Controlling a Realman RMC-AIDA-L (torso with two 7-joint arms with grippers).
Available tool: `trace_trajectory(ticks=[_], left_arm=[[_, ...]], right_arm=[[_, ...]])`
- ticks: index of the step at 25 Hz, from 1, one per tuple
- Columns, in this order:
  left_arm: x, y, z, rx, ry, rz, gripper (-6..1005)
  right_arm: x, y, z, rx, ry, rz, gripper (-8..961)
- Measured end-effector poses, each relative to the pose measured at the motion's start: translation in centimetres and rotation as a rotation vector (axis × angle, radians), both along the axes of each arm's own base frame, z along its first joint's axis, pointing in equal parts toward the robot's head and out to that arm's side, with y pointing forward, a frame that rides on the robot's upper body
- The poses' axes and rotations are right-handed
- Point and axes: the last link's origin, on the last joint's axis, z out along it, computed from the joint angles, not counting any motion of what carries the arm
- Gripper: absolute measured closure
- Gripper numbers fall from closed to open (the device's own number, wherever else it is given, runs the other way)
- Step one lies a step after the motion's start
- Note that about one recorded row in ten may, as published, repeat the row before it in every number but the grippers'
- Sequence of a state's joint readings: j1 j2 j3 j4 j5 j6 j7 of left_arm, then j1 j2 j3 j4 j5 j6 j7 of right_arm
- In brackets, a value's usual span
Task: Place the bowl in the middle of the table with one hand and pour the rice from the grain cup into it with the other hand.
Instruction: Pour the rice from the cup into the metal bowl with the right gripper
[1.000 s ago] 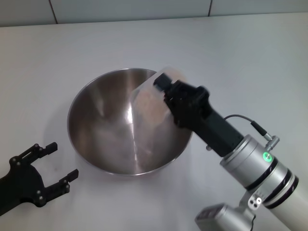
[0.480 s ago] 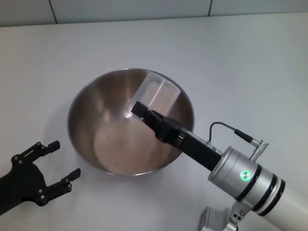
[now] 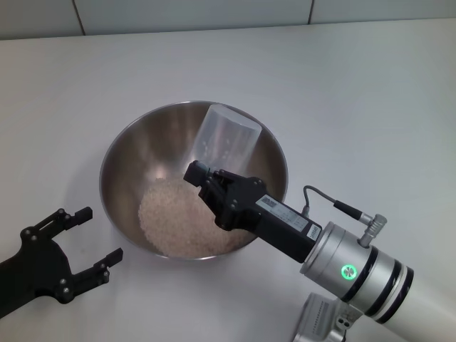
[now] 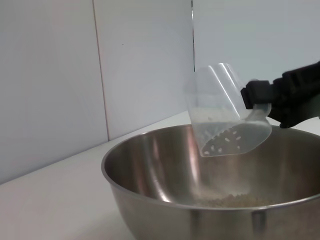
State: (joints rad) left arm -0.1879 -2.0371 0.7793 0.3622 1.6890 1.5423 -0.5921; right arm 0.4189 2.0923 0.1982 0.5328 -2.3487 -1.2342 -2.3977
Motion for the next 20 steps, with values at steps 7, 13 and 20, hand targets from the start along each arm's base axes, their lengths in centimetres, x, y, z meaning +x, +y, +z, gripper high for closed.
trace_trajectory(ticks=[7,13,20], left_arm=[[0.1,0.1,0.0,0.0,0.001,-0.004,191],[0.1,0.1,-0.1,-0.001,-0.001,-0.003,191],[0.1,0.1,-0.1,0.0,0.0,-0.004,191]], right_arm=[[-1.1,-0.5,0.7,-0.223,0.342,-0.204,937],[-2.4,-0.3,2.2,-0.414,0.75,-0.39,937],[-1.8,1.3,5.2,-0.668,1.396,-0.599,936]])
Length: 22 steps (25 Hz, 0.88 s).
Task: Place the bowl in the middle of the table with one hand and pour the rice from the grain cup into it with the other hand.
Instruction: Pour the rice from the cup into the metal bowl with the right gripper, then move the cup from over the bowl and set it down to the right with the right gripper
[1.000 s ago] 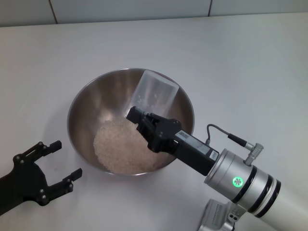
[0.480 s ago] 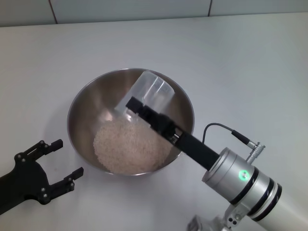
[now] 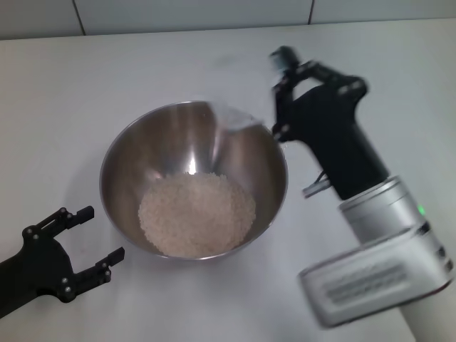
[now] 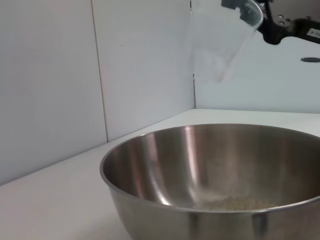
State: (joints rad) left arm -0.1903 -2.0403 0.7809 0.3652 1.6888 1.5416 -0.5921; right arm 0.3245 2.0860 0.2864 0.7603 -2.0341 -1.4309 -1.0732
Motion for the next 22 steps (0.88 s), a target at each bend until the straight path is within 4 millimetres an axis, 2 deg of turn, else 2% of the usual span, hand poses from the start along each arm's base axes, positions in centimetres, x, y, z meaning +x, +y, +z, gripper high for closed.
trace_trajectory(ticks=[2,3,6,7,8,9,10,12,15,22], left_arm=[[0.0,0.0,0.0,0.001,0.001,-0.001,191],[0.0,0.0,0.0,0.001,0.001,-0.001,191],[0.0,0.0,0.0,0.001,0.001,-0.002,191],[0.1,0.1,0.0,0.001,0.001,-0.003,191],[0.1,0.1,0.0,0.001,0.001,-0.003,191],[0.1,0.1,0.0,0.001,0.001,-0.004,191],[0.1,0.1,0.0,0.001,0.001,-0.005,191],[0.1,0.1,0.0,0.001,0.0,-0.008,191],[0.2,0.2,0.0,0.001,-0.002,-0.011,191],[0.3,0.3,0.0,0.0,-0.003,-0.014,191]], right_arm=[[1.5,1.0,0.9,-0.052,0.173,-0.084,936],[1.5,1.0,0.9,-0.052,0.173,-0.084,936],[3.8,2.0,1.8,-0.093,0.312,-0.161,936],[5.3,2.6,2.2,-0.119,0.384,-0.205,936],[5.3,2.6,2.2,-0.119,0.384,-0.205,936],[6.7,3.1,2.6,-0.148,0.433,-0.24,936],[6.7,3.1,2.6,-0.148,0.433,-0.24,936],[8.7,3.8,2.6,-0.207,0.48,-0.302,936],[9.9,4.3,2.3,-0.258,0.483,-0.358,936],[10.7,5.3,0.8,-0.349,0.414,-0.445,936]])
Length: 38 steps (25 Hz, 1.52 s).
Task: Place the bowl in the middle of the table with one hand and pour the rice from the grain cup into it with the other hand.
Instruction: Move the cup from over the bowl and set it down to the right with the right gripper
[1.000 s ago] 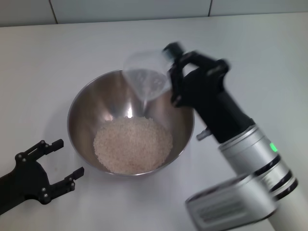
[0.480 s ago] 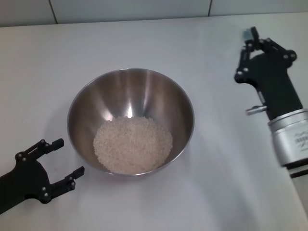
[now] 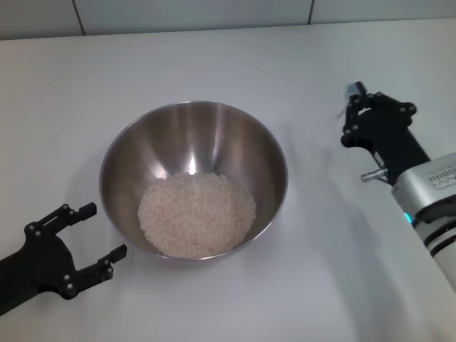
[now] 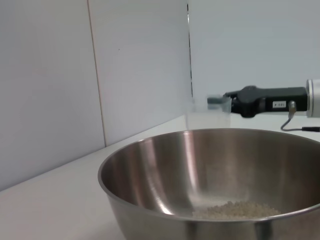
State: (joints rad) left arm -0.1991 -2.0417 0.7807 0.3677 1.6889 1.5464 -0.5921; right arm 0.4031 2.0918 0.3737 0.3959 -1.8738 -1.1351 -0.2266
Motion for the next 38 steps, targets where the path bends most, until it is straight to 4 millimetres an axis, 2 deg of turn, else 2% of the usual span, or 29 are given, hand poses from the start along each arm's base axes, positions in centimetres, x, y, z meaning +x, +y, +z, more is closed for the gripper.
trace_trajectory(ticks=[8,24,30,35,38], left_arm=[[0.0,0.0,-0.1,-0.002,-0.003,0.001,191],[0.1,0.2,-0.2,-0.002,0.0,-0.002,191],[0.1,0.2,-0.2,-0.002,0.001,-0.001,191],[0.1,0.2,-0.2,-0.002,0.002,0.001,191],[0.1,0.2,-0.2,-0.002,0.002,0.001,191]], right_arm=[[0.1,0.7,-1.2,-0.089,-0.051,-0.012,936],[0.2,0.1,-1.9,-0.137,-0.082,0.004,936],[0.1,-0.2,-2.1,-0.145,-0.072,0.005,799],[0.2,-0.7,-2.3,-0.16,-0.078,0.017,581],[0.2,-1.1,-2.4,-0.165,-0.073,0.015,492]])
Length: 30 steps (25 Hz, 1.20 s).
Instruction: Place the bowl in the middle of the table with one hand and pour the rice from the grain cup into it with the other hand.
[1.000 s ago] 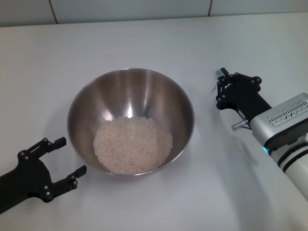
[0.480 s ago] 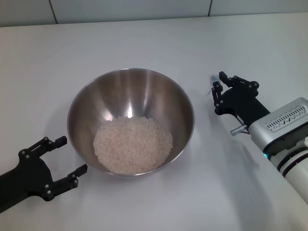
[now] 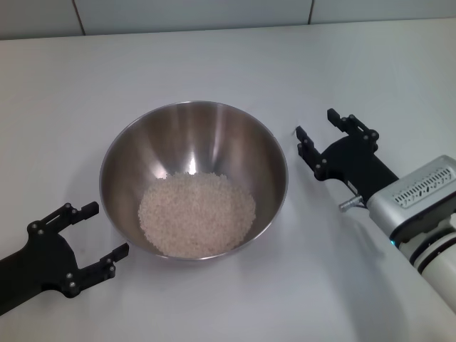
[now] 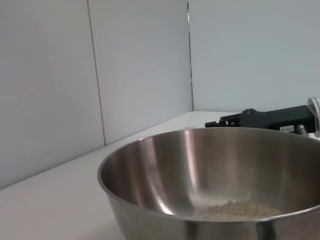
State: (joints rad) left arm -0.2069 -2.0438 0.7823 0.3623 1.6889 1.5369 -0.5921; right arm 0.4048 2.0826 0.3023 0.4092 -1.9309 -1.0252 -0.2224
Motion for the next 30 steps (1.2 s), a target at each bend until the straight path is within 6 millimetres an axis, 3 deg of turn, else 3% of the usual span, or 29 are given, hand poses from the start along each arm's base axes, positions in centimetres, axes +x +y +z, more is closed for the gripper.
trace_trajectory(ticks=[6,10,14,17,22,30], left_arm=[[0.0,-0.1,0.0,0.0,-0.002,-0.001,191],[0.0,-0.1,0.0,0.0,-0.002,0.0,191],[-0.1,-0.1,0.1,0.0,-0.001,0.0,191],[-0.1,-0.2,0.1,0.0,-0.002,0.0,191],[-0.1,-0.2,0.2,0.0,-0.001,-0.001,191],[-0.3,-0.4,0.3,0.001,0.001,0.004,191]], right_arm=[[0.9,-2.1,0.6,0.044,0.032,-0.007,310],[1.4,-4.7,1.7,0.065,0.088,0.058,178],[2.2,-6.1,2.9,-0.001,0.138,0.127,178],[4.2,-7.4,5.2,-0.206,0.207,0.212,178],[4.9,-9.2,6.9,-0.409,0.145,0.33,178],[4.5,-9.4,7.0,-0.445,0.141,0.372,178]])
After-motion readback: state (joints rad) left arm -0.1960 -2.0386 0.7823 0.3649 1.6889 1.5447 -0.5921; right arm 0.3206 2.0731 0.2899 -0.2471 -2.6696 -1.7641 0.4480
